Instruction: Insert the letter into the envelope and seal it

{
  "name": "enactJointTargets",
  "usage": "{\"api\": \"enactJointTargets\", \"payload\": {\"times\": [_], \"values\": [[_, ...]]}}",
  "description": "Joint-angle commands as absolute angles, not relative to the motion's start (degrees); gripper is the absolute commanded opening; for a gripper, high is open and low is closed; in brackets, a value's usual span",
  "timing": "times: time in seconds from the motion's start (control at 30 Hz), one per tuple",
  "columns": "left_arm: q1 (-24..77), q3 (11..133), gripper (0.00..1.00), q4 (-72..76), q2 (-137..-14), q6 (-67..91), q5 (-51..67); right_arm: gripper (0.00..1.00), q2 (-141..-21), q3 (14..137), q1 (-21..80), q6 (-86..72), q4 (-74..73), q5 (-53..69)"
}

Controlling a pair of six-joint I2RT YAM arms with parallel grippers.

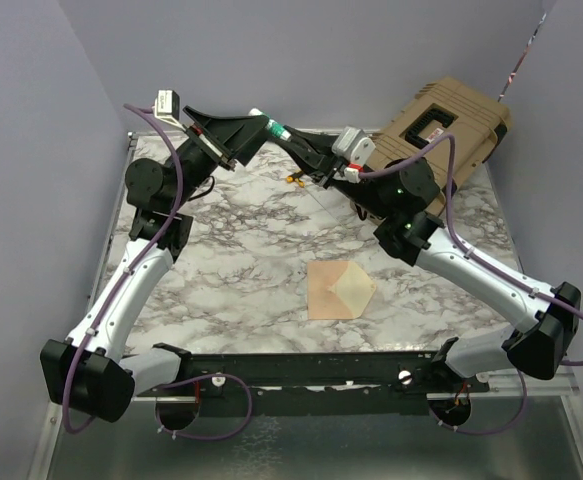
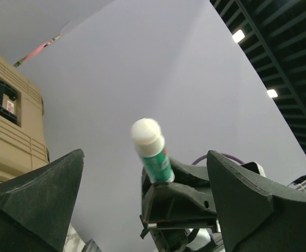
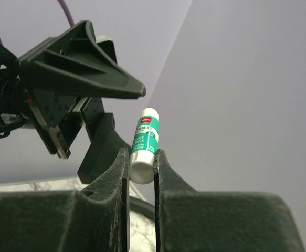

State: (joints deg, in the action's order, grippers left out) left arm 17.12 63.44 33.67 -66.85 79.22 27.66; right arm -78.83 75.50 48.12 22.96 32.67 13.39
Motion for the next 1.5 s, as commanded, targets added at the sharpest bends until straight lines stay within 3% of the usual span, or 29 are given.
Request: {"api": "enactJointTargets", "payload": {"times": [0.0,0.13,0.33,0.5,0.6,0.63,0.67,0.73,0.77,0.87,1.13,1.47], "values": [[16.62,63.35,0.93,38.5,-65.97,82.66,31.32,0.01,-77.59,74.65,47.4,20.68,28.97,16.82],[16.55,62.88,0.76,38.69,-65.92,82.93,31.46,0.01,-77.55,74.29,47.24,20.32,27.09,17.81],[16.08,62.57,0.4,37.74,-66.13,83.91,32.54,0.01,-76.66,74.21,46.87,19.34,24.83,18.55],[15.91,61.82,0.25,37.25,-66.16,84.43,32.52,0.01,-75.97,74.18,46.76,19.38,23.39,19.51],[15.87,61.65,0.0,37.18,-66.09,84.95,32.52,0.01,-75.56,73.69,46.76,19.48,23.77,19.22],[15.83,61.69,0.0,37.18,-66.09,85.36,32.52,0.03,-75.4,73.03,46.76,19.28,25.32,18.86],[15.83,61.82,0.0,37.2,-66.02,86.03,32.44,0.15,-75.25,72.06,46.76,18.94,27.82,18.52],[15.82,61.83,0.0,37.18,-65.86,87.72,32.14,0.48,-75.38,69.74,46.76,18.88,33.02,18.48],[15.82,61.64,0.0,37.3,-65.77,88.81,31.97,0.57,-75.92,69.36,46.76,18.56,35.44,18.76],[15.9,60.9,0.0,38.24,-65.49,91.85,31.48,0.66,-78.38,69.87,46.76,17.23,41.12,20.07],[15.91,57.69,0.0,42.96,-65.04,98.27,30.34,0.67,-83.83,72.91,46.76,14.77,50.87,21.58],[15.91,57.55,0.0,45.42,-65.29,100.46,30.34,0.4,-86.04,76.49,46.76,17.7,45.36,24.18]]}}
